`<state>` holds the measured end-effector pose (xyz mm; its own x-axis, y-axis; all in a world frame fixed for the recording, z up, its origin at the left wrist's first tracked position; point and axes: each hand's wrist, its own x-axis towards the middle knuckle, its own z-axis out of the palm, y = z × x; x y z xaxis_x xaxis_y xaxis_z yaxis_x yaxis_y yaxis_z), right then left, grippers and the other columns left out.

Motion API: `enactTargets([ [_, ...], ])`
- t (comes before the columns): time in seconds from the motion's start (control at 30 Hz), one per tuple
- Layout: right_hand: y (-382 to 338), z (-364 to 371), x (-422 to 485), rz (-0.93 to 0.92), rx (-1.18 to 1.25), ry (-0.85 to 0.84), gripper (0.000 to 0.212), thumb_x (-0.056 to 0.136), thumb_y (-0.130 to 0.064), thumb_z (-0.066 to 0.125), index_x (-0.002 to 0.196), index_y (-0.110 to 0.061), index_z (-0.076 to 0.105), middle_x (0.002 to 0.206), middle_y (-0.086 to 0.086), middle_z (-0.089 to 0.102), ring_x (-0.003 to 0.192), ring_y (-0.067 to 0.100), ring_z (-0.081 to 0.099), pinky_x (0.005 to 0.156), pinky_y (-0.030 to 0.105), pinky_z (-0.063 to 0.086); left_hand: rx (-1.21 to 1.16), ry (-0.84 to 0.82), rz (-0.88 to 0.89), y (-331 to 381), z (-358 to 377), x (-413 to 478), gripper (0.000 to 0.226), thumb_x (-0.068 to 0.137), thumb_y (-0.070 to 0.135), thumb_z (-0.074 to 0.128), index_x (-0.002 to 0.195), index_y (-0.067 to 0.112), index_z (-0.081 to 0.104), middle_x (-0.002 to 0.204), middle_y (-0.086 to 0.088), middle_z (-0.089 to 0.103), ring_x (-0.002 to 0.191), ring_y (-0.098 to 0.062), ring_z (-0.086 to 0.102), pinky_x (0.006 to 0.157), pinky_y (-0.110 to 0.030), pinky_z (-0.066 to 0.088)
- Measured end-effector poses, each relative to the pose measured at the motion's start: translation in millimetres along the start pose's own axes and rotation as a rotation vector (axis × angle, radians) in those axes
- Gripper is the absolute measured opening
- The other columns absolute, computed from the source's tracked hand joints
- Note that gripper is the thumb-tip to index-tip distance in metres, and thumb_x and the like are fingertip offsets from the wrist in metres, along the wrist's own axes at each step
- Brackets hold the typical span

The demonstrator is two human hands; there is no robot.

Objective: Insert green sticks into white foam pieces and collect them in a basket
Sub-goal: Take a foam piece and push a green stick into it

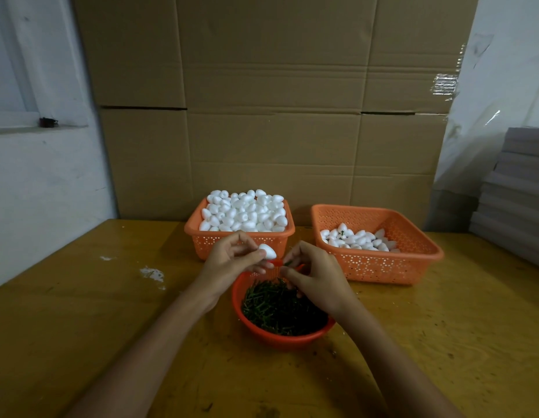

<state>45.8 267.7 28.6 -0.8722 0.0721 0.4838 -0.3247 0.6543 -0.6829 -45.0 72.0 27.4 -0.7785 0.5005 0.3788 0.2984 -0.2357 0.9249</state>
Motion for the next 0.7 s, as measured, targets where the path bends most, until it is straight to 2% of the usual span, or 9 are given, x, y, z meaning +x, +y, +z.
enactTargets([
  [0.1, 1.8, 0.3, 0.1, 0.004, -0.001, -0.001, 0.014, 0.095, -0.014, 0.076, 0.097, -0.02, 0.063, 0.085, -0.004, 0.074, 0.067, 0.013, 0.074, 0.054, 0.028, 0.059, -0.002, -0.01, 0.021, -1.8, -1.9, 0.2, 0.02, 0.092, 0.005, 0.076, 0.096, 0.005, 0.056, 0.104, -0.022, 0.078, 0.095, -0.04, 0.078, 0.078, -0.035, 0.065],
  [0.23, 2.2, -0.1, 0.4, 0.005, -0.004, -0.004, 0.015, 0.094, -0.014, 0.077, 0.096, -0.021, 0.064, 0.085, -0.004, 0.074, 0.068, 0.013, 0.073, 0.056, 0.03, 0.061, 0.009, -0.054, 0.045, -1.4, -2.4, -0.4, 0.041, 0.091, 0.001, 0.077, 0.128, 0.016, 0.067, 0.11, -0.018, 0.079, 0.099, -0.037, 0.077, 0.082, -0.035, 0.064],
  [0.37, 2.0, -1.2, -0.5, -0.012, -0.027, -0.021, 0.015, 0.094, -0.016, 0.078, 0.092, -0.023, 0.065, 0.084, -0.004, 0.073, 0.066, 0.012, 0.072, 0.056, 0.027, 0.059, 0.059, -0.06, 0.069, -1.6, -2.6, -0.2, 0.031, 0.085, -0.003, 0.081, 0.111, 0.015, 0.08, 0.114, -0.011, 0.079, 0.104, -0.033, 0.078, 0.084, -0.033, 0.064],
  [0.57, 0.4, -0.5, 0.6, -0.004, -0.052, -0.043, 0.013, 0.091, -0.023, 0.082, 0.091, -0.022, 0.07, 0.078, -0.006, 0.073, 0.062, 0.01, 0.071, 0.055, 0.024, 0.059, 0.007, 0.025, 0.049, -3.7, -1.5, 0.7, 0.028, 0.083, -0.004, 0.084, 0.105, 0.007, 0.07, 0.117, -0.013, 0.076, 0.097, -0.038, 0.078, 0.079, -0.033, 0.065],
  [0.7, 0.8, -1.2, 0.5, 0.004, -0.053, -0.039, 0.013, 0.09, -0.024, 0.083, 0.09, -0.022, 0.07, 0.078, -0.006, 0.072, 0.061, 0.011, 0.071, 0.055, 0.023, 0.057, 0.022, 0.01, 0.053, -3.7, -0.8, 1.7, 0.029, 0.083, 0.0, 0.085, 0.107, 0.004, 0.069, 0.114, -0.014, 0.078, 0.099, -0.036, 0.078, 0.08, -0.033, 0.065],
])
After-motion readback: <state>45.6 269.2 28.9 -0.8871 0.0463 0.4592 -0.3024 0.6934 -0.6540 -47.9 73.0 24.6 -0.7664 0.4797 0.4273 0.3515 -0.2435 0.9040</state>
